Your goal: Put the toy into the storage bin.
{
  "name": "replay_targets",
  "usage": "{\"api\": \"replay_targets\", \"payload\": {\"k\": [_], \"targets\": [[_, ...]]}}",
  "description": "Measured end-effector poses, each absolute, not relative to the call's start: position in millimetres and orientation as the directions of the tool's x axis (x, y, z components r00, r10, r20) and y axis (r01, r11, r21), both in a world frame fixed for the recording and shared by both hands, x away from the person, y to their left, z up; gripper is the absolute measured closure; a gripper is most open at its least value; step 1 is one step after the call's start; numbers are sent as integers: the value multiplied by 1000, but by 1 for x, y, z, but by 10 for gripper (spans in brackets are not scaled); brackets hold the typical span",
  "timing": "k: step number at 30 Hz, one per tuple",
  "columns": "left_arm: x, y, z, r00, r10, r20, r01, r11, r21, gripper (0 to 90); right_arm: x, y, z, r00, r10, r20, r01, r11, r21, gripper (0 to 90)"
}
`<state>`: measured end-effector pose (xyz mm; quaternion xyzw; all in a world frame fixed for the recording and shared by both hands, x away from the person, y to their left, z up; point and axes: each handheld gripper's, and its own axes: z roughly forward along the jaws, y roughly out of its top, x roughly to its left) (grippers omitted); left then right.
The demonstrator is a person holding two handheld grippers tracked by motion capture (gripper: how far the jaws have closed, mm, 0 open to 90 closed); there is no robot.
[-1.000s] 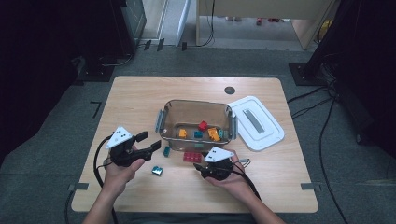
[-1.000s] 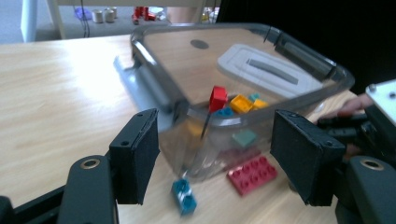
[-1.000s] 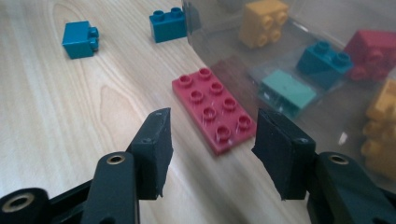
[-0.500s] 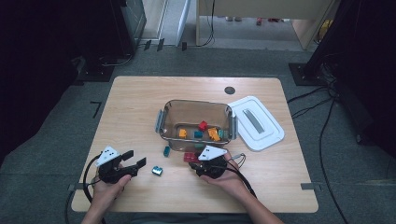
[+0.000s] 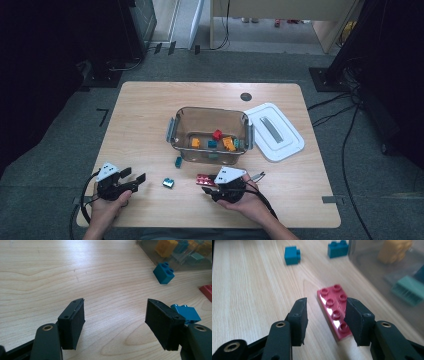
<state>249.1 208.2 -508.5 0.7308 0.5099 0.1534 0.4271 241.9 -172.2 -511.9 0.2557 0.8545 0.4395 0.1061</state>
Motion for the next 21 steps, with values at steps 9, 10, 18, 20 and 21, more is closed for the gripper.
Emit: {"api": "replay_targets", "payload": {"k": [9, 10, 18, 20, 21], "targets": [[247, 202, -513, 435, 886, -160, 622, -167, 765, 306, 254, -167, -519, -817, 577, -3, 359, 512, 780, 445], [246, 200, -513, 438, 887, -149, 620, -178, 765, 304, 254, -167, -520, -817, 577, -10, 356, 517, 778, 455], [247, 195, -515, 446, 889, -105, 623, -223, 750, 296, 252, -166, -522, -831, 557, 4, 357, 527, 771, 595], [247, 195, -515, 445, 889, -106, 623, -222, 750, 296, 252, -166, -522, -830, 558, 5, 359, 526, 771, 599], [247, 195, -515, 444, 890, -107, 623, -221, 751, 296, 252, -166, -522, -829, 560, 10, 363, 524, 771, 600]]}}
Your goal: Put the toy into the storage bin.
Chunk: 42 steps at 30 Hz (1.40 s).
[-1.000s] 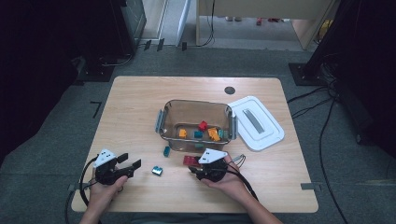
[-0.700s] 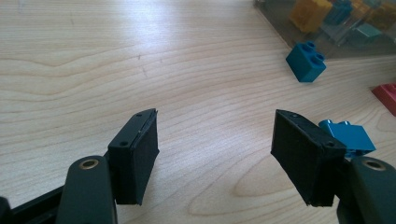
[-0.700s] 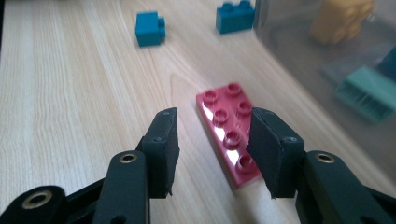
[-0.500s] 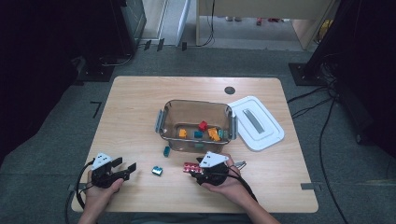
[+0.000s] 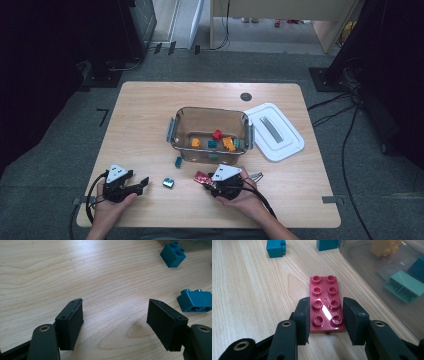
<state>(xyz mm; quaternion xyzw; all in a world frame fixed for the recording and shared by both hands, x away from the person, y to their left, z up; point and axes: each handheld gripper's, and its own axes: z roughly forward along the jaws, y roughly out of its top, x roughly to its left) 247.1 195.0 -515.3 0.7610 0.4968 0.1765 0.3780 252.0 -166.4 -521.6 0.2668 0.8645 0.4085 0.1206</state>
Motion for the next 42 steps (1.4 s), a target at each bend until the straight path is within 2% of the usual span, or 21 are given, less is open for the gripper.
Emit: {"api": "replay_targets", "payload": {"k": [5, 10, 19, 25, 29, 34, 42], "targets": [[247, 195, -515, 444, 890, -107, 623, -220, 751, 297, 250, -167, -519, -829, 559, 23, 368, 514, 775, 603], [247, 194, -515, 446, 889, -104, 624, -225, 749, 297, 246, -169, -502, -833, 552, 35, 355, 484, 800, 603], [248, 194, -516, 447, 889, -101, 622, -228, 749, 292, 242, -179, -437, -839, 543, 31, 299, 413, 861, 602], [248, 194, -516, 449, 888, -104, 622, -227, 750, 290, 263, -196, -394, -789, 614, 25, 296, 344, 891, 602], [248, 194, -516, 450, 887, -103, 620, -228, 751, 290, 288, -208, -388, -735, 677, 42, 336, 310, 889, 602], [248, 194, -516, 451, 887, -103, 620, -228, 751, 289, 316, -218, -397, -667, 742, 66, 407, 289, 867, 602], [248, 194, -515, 453, 885, -106, 621, -228, 750, 286, 334, -226, -412, -613, 786, 77, 468, 283, 837, 598]]}}
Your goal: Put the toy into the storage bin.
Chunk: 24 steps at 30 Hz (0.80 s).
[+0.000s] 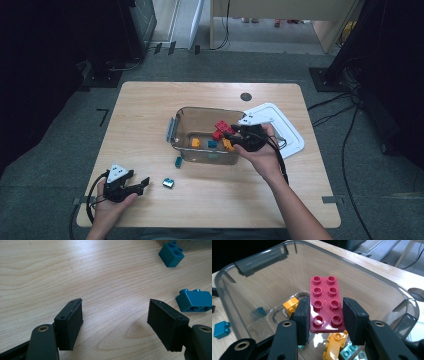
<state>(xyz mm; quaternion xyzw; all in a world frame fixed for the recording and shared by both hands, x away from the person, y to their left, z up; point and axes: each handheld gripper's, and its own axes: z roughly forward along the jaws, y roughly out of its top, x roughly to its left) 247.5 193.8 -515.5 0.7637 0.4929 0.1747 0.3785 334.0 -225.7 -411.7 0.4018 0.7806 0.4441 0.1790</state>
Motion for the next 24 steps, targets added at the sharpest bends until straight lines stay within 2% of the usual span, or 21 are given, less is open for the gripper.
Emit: {"api": "replay_targets", "payload": {"k": [2, 7, 10, 17, 24], "targets": [[248, 194, -515, 444, 889, -108, 624, -221, 749, 266, 334, -226, -412, -610, 789, 79, 471, 281, 836, 579], [247, 195, -514, 455, 882, -123, 617, -212, 758, 263, 332, -227, -412, -610, 788, 80, 465, 275, 842, 432], [247, 196, -513, 454, 880, -136, 613, -198, 765, 263, 328, -229, -411, -618, 782, 87, 453, 264, 851, 383], [245, 191, -510, 469, 867, -166, 613, -184, 768, 247, 315, -234, -403, -635, 769, 82, 429, 262, 864, 318], [241, 169, -508, 520, 837, -172, 599, -214, 772, 231, 302, -244, -395, -630, 773, 77, 408, 244, 880, 312]]}}
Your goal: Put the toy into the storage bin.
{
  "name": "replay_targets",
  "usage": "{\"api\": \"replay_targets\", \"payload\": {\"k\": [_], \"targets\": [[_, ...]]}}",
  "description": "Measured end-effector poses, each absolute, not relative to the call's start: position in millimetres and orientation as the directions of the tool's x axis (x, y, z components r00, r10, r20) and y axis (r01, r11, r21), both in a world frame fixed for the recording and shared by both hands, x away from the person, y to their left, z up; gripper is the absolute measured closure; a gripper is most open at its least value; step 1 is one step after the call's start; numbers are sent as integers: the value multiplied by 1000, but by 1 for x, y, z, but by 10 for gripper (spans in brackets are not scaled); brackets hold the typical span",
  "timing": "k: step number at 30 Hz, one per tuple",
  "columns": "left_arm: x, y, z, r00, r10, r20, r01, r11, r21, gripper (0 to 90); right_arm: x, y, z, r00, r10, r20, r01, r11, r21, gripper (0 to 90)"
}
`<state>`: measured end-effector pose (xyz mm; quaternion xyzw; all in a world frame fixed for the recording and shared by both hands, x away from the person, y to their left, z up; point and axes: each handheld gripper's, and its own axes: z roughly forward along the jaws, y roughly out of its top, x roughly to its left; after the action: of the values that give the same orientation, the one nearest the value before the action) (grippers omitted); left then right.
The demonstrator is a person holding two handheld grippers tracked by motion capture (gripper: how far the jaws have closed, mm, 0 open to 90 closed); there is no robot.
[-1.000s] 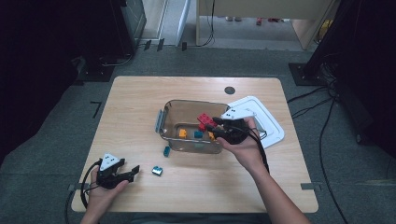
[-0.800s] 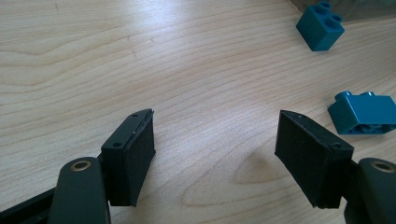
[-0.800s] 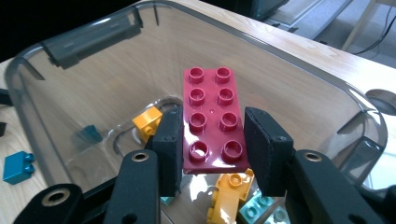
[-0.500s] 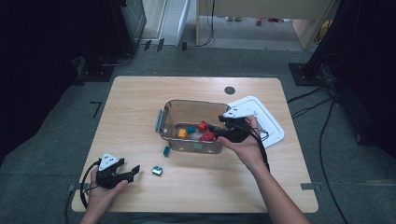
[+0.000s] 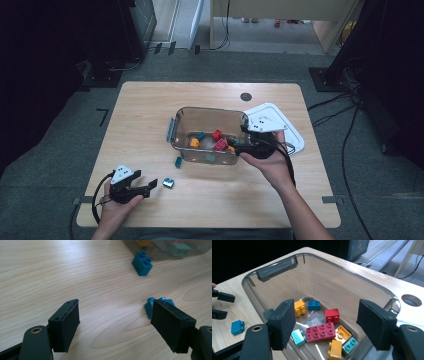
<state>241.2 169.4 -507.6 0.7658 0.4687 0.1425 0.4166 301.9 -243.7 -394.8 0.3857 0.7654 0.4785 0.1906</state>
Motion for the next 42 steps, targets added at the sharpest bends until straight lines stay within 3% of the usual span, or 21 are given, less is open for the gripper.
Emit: {"api": "replay_targets", "payload": {"k": [11, 22, 35, 42], "targets": [[235, 144, -507, 584, 796, -159, 581, -273, 767, 228, 279, -282, -402, -580, 811, 79, 415, 211, 885, 310], [232, 123, -511, 594, 794, -128, 588, -321, 743, 249, 261, -321, -434, -499, 861, 98, 455, 164, 875, 324], [231, 117, -513, 598, 798, -78, 580, -363, 730, 422, 246, -331, -503, -467, 884, 31, 512, 242, 824, 388], [230, 117, -513, 591, 804, -73, 577, -358, 734, 595, 248, -319, -518, -494, 869, 2, 533, 301, 790, 368]]}}
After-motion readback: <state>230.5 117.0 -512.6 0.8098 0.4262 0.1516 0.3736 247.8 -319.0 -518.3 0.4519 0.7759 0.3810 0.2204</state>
